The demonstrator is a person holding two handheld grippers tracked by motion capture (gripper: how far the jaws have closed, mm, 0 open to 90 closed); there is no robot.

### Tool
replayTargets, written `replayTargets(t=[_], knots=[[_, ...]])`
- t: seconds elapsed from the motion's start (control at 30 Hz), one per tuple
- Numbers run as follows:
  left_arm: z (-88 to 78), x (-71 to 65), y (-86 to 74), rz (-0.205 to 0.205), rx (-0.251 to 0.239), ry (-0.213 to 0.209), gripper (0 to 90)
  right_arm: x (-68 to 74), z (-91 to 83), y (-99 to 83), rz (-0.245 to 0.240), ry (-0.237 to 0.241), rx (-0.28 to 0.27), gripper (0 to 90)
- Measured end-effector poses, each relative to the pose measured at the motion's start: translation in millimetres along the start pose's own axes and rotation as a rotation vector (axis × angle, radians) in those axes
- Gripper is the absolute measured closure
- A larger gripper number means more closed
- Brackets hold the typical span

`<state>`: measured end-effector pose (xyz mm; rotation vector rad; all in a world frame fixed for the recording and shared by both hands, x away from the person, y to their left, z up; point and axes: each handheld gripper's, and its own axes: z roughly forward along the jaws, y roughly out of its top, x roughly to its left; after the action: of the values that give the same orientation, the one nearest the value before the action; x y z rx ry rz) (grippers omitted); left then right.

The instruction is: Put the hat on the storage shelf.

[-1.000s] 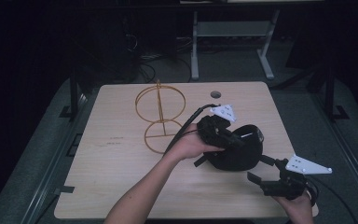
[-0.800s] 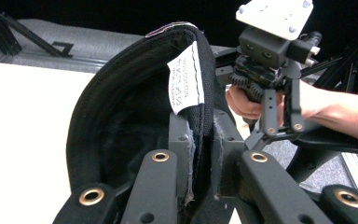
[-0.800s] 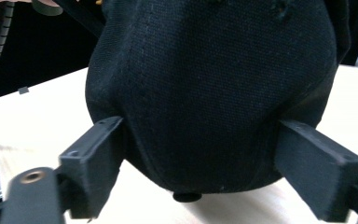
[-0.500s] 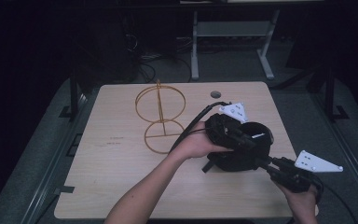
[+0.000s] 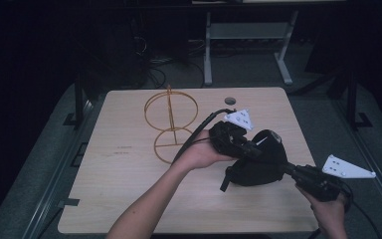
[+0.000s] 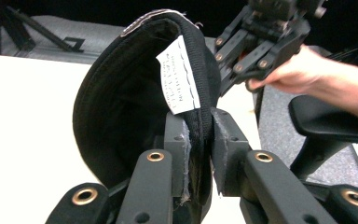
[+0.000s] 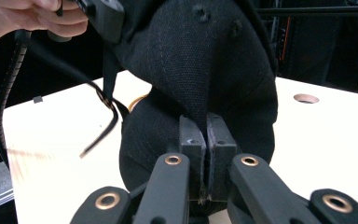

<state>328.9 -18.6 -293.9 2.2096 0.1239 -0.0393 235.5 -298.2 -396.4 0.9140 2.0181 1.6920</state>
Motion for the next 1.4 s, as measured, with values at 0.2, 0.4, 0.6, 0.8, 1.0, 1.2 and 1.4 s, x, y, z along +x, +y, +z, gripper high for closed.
replayTargets(t=[0.2, 0.4, 0.6, 0.8, 1.0, 1.2, 1.4], knots=[[-9.6, 2.7, -7.0, -0.018, -0.023, 0.041, 66.2, -2.4, -1.4, 7.0, 0.023, 0.007, 0.004, 87.8], [-20.6, 2.3, -21.0, -0.029, -0.023, 0.079, 59.0, -6.8, -0.3, 18.9, 0.029, 0.02, 0.033, 87.8], [-24.5, -0.4, -36.2, -0.036, -0.028, 0.099, 55.9, -8.5, 2.8, 30.8, 0.024, 0.019, 0.057, 87.8], [-26.4, -4.1, -51.1, -0.033, -0.019, 0.104, 55.3, -13.6, -0.4, 40.7, 0.048, 0.031, 0.057, 87.6], [-25.1, -5.3, -65.8, -0.045, -0.016, 0.102, 54.7, -19.6, 0.6, 44.3, 0.061, 0.046, 0.081, 87.6], [-23.4, -10.2, -78.9, -0.039, 0.002, 0.106, 52.9, -23.6, -1.2, 47.9, 0.066, 0.036, 0.083, 87.5], [-23.1, -13.3, -96.5, -0.049, 0.015, 0.114, 50.0, -27.6, -5.1, 57.6, 0.067, 0.034, 0.077, 87.5]])
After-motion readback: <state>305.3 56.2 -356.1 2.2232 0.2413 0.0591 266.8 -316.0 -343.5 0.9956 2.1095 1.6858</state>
